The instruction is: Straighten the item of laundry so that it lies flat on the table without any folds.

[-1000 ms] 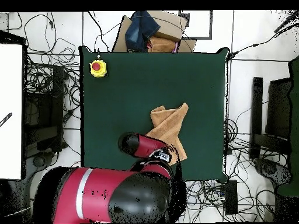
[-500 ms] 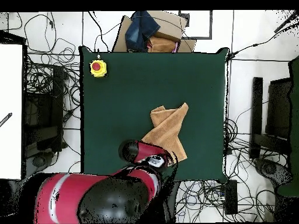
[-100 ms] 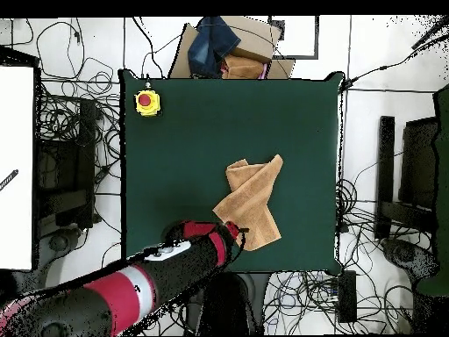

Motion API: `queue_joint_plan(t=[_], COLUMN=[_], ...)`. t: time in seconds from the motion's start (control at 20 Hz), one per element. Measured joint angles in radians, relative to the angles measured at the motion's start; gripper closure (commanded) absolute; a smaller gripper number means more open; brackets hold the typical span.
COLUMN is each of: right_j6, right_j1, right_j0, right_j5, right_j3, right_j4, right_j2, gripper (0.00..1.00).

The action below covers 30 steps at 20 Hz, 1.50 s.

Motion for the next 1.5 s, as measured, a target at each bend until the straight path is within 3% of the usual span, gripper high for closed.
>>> queue_joint_plan(t=[0.25,0.65,0.9,1.5], right_j6=[0.000,0.000,0.000,0.000], right_j1=[0.038,0.041,0.029,-0.014], right_j0=[-0.001,-0.048,-0.085,-0.155], right_j5=[0.033,0.023,-0.032,-0.160], right_j3=[-0.021,-0.028,-0.027,-0.027], right_j4=[0.000,0.000,0.005,0.027], right_j2=[-0.057,-0.069,-0.035,0.148], gripper=[0.00,0.00,0.00,0.00])
